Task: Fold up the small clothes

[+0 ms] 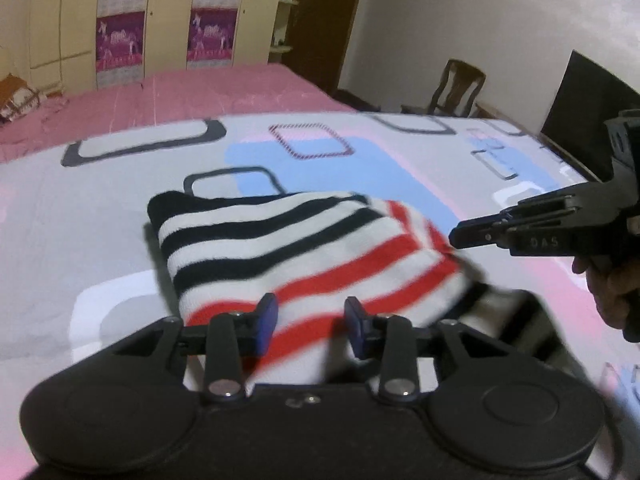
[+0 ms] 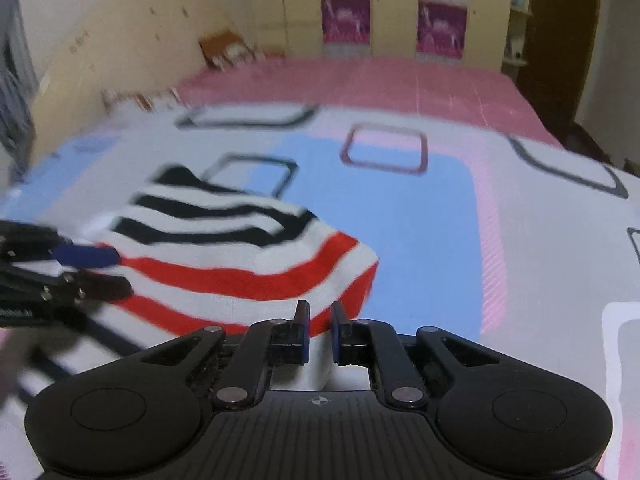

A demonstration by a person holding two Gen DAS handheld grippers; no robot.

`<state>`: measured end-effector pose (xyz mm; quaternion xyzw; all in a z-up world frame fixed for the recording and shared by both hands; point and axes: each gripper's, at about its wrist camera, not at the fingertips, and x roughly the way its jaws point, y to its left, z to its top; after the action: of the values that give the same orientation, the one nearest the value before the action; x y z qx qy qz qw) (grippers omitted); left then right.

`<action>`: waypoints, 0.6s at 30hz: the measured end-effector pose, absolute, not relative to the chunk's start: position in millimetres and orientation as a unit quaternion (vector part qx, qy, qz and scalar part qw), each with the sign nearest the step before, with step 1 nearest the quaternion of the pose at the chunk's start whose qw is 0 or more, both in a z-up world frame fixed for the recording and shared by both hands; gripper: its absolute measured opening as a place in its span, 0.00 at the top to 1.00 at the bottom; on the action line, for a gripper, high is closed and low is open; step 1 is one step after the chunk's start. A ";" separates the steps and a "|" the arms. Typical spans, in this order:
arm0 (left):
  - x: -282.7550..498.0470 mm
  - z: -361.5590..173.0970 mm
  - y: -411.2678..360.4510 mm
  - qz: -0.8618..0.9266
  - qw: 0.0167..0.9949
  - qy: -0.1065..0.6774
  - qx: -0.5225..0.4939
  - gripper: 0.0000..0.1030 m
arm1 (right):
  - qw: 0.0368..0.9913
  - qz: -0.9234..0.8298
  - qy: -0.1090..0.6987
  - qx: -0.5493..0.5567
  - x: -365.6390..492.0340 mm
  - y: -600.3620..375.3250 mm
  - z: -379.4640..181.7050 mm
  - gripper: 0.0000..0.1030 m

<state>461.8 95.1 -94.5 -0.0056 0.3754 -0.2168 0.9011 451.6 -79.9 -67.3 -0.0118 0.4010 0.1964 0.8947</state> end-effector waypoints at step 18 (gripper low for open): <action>371.9 -96.7 80.6 -0.170 0.913 0.371 0.021 0.79 | 0.889 0.229 0.394 -0.040 359.2 -73.5 -64.9 0.90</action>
<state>371.9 80.6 -96.7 0.0214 0.3714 -0.1699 0.9125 359.2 -73.5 -64.9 -0.0404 0.3941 0.2286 0.8892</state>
